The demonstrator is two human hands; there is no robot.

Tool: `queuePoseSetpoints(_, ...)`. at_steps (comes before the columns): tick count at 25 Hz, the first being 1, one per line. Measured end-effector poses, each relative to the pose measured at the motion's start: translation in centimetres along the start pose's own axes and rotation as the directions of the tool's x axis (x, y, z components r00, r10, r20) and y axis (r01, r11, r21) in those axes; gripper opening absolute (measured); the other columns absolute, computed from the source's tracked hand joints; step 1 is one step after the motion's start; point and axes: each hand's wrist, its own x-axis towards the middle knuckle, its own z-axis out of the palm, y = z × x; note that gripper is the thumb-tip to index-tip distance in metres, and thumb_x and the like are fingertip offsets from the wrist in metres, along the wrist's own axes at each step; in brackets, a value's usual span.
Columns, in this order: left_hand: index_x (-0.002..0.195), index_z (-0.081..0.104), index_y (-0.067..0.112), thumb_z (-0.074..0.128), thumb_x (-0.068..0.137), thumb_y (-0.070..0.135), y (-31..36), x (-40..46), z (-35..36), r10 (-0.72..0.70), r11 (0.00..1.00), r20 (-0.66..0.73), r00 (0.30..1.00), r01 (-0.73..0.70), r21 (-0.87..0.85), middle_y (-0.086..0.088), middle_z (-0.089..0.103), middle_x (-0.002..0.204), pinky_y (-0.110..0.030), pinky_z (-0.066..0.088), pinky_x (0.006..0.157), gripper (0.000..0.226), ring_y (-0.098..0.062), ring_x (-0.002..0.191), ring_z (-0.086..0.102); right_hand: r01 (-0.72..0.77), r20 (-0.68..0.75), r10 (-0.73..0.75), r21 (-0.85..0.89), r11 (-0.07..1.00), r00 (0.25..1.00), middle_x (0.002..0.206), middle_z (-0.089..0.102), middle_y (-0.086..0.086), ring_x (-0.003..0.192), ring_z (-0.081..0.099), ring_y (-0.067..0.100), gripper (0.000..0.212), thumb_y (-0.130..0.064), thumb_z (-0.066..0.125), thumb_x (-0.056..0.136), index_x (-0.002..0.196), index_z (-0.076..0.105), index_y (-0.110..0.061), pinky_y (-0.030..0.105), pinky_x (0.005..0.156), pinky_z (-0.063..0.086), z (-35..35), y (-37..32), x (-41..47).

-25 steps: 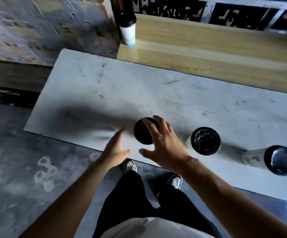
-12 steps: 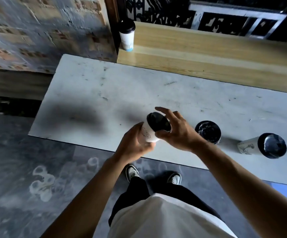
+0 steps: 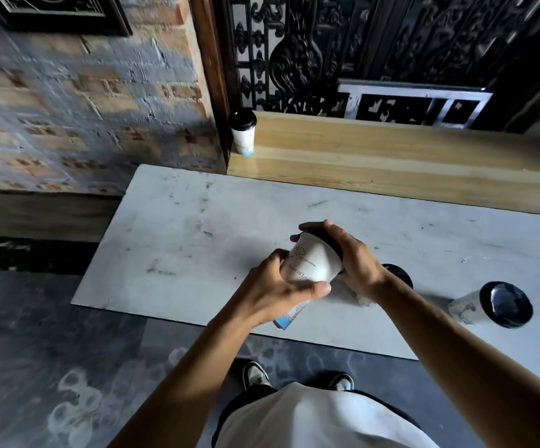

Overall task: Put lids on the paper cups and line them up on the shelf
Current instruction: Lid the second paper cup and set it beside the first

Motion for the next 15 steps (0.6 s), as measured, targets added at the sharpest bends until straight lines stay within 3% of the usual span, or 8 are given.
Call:
queuePoseSetpoints(2, 0.112, 0.056, 0.032, 0.084, 0.060, 0.057, 0.6, 0.0, 0.3, -0.003, 1.000, 0.009, 1.000, 0.003, 0.014, 0.013, 0.071, 0.102, -0.035, 0.060, 0.080, 0.064, -0.008, 0.092, 0.070, 0.026, 0.012, -0.027, 0.055, 0.998, 1.000, 0.132, 0.067, 0.024, 0.111, 0.067, 0.035, 0.050, -0.039, 0.036, 0.106, 0.132, 0.063, -0.006, 0.050, 0.096, 0.053, 0.2, -0.2, -0.2)
queuePoseSetpoints(5, 0.103, 0.060, 0.030, 0.084, 0.062, 0.049, 0.8, 0.2, 0.9, -0.022, 1.000, 0.006, 1.000, 0.022, 0.001, 0.011, 0.073, 0.094, -0.033, 0.060, 0.072, 0.051, -0.010, 0.083, 0.072, 0.041, 0.004, -0.041, 0.079, 0.996, 0.999, 0.123, 0.068, 0.029, 0.104, 0.066, 0.035, 0.044, -0.030, 0.035, 0.108, 0.127, 0.065, -0.004, 0.050, 0.093, 0.052, 0.3, 0.0, -0.5)
queuePoseSetpoints(10, 0.096, 0.066, 0.027, 0.082, 0.055, 0.050, -0.1, 0.7, 1.6, -0.039, 0.998, 0.028, 0.999, 0.040, -0.048, 0.007, 0.076, 0.086, -0.035, 0.060, 0.071, 0.050, -0.015, 0.078, 0.074, 0.055, 0.028, -0.052, -0.124, 0.991, 0.998, 0.125, 0.069, 0.023, 0.112, 0.066, 0.043, 0.045, -0.038, 0.045, 0.097, 0.119, 0.072, -0.010, 0.057, 0.101, 0.051, -0.1, 0.0, -0.4)
queuePoseSetpoints(12, 0.100, 0.065, 0.028, 0.081, 0.056, 0.051, -0.1, 0.6, 2.1, -0.021, 0.996, 0.012, 1.000, 0.022, -0.083, 0.007, 0.077, 0.088, -0.035, 0.059, 0.072, 0.053, -0.014, 0.081, 0.074, 0.055, 0.041, -0.048, -0.182, 0.982, 0.998, 0.126, 0.072, 0.015, 0.116, 0.067, 0.039, 0.047, -0.044, 0.044, 0.097, 0.123, 0.073, -0.017, 0.054, 0.101, 0.052, -0.5, -0.4, -0.4)
queuePoseSetpoints(15, 0.102, 0.064, 0.026, 0.071, 0.066, 0.064, 0.5, 0.5, 3.0, 0.002, 0.986, -0.020, 1.000, -0.006, -0.166, 0.006, 0.075, 0.089, -0.035, 0.058, 0.070, 0.052, -0.013, 0.078, 0.072, 0.030, -0.025, -0.028, 0.082, 0.996, 0.999, 0.131, 0.072, 0.012, 0.117, 0.070, 0.029, 0.058, -0.057, 0.041, 0.097, 0.131, 0.068, -0.018, 0.046, 0.101, 0.054, -0.6, -0.5, -0.5)
